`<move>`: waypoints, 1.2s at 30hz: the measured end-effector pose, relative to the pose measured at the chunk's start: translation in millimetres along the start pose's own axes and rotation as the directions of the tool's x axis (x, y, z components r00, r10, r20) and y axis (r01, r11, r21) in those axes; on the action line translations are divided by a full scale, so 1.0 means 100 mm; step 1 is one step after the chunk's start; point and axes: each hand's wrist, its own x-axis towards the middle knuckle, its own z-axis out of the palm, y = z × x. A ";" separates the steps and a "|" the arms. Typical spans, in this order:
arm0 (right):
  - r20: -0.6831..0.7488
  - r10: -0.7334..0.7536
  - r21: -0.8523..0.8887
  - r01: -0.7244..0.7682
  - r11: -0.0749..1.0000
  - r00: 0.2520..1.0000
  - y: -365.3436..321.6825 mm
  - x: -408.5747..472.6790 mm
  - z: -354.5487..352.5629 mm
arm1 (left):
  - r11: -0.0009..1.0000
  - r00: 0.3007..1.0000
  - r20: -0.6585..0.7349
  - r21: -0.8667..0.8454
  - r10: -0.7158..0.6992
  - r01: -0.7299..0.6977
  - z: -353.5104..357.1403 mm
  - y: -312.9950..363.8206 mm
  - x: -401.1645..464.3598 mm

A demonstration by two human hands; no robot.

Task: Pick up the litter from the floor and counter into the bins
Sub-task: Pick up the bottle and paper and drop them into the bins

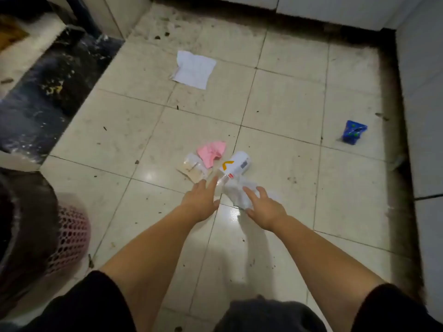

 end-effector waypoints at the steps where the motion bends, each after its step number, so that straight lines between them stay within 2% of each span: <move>1: 0.007 -0.016 -0.008 0.016 1.000 1.000 0.02 0.14 0.11 | 1.000 1.000 0.001 -0.016 -0.010 0.010 0.12 -0.05 0.12; 4: -0.032 -0.026 -0.082 0.023 0.996 0.999 0.11 0.59 0.40 | 0.994 0.999 -0.017 -0.102 -0.049 0.047 0.43 -0.22 0.48; 8: -0.134 -0.034 -0.076 0.024 0.997 0.990 0.13 0.93 0.59 | 0.981 0.979 -0.164 -0.172 -0.118 0.090 0.68 -0.29 0.76; 12: -0.033 -0.013 -0.081 0.010 0.997 0.999 0.17 0.98 0.59 | 0.960 0.983 -0.125 -0.262 -0.135 0.099 0.76 -0.19 0.69; 17: -0.101 0.001 -0.036 -0.005 0.999 0.995 0.13 0.84 0.14 | 0.969 0.990 -0.112 -0.241 -0.083 0.054 0.47 -0.31 0.37; 21: -0.238 -0.079 -0.074 0.063 0.995 0.968 -0.21 0.70 -0.59 | 0.961 0.957 -0.249 -0.266 -0.150 0.081 -0.11 -0.45 -0.01; 27: -0.381 -0.347 -0.066 0.349 0.935 0.857 -1.55 0.43 -1.49 | 0.920 0.815 -0.484 -0.363 -0.319 0.145 -1.09 -0.93 -0.90; 31: -0.403 -0.540 -0.068 0.564 0.823 0.739 -2.58 0.10 -1.60 | 0.895 0.661 -0.620 -0.400 -0.423 0.198 -1.46 -1.41 -1.74; 34: -0.352 -0.688 -0.130 0.694 0.708 0.635 -3.24 -0.21 -1.44 | 0.829 0.543 -0.630 -0.471 -0.556 0.301 -1.42 -1.77 -2.49; 36: -0.283 -0.772 -0.171 0.762 0.624 0.569 -3.64 -0.42 -1.26 | 0.747 0.464 -0.588 -0.558 -0.663 0.360 -1.25 -2.00 -2.99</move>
